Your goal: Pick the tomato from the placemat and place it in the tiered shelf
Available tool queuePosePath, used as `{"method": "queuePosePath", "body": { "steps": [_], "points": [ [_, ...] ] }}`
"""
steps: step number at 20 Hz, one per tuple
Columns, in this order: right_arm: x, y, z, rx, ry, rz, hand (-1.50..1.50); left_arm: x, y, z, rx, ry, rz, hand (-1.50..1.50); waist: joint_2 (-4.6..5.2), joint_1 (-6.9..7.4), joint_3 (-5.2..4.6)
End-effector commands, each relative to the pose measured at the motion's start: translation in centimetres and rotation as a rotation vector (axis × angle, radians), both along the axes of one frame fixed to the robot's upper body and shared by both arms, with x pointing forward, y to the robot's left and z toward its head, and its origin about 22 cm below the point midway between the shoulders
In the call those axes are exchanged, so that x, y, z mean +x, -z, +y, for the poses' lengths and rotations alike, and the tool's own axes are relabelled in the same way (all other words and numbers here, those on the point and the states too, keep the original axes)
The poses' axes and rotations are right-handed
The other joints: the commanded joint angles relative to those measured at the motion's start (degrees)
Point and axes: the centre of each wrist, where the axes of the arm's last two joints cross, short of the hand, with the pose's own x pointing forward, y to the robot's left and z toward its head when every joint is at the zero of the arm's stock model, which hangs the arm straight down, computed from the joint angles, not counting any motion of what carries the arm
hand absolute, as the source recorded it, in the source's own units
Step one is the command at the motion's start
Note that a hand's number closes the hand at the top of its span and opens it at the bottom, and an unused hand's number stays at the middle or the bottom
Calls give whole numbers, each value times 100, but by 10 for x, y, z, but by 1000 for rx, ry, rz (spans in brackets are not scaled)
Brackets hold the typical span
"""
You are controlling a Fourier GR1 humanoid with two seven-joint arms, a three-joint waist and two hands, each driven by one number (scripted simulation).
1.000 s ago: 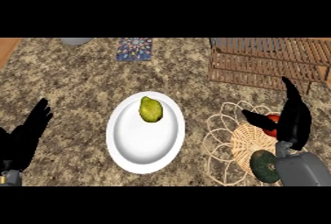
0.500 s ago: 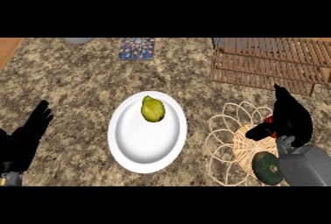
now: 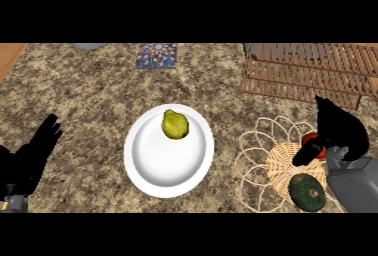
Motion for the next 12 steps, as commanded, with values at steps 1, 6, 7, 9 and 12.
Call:
{"method": "queuePosePath", "body": {
  "steps": [1,6,7,9,12],
  "points": [
    [18,-16,-3,-113,93,161,-150,11,1,3,-12,23,9,0,30,16,1],
    [11,19,-18,-85,120,177,-150,9,-11,6,9,2,-16,0,24,28,11],
    [17,4,-18,-100,114,180,-150,6,5,-9,-13,3,1,0,22,22,9],
    [6,13,-27,-102,111,201,-150,-13,19,6,-2,-6,6,0,16,17,8],
    [-11,34,-33,-98,111,185,-150,13,-15,-2,6,-14,4,0,12,-19,13]
  ]
}}
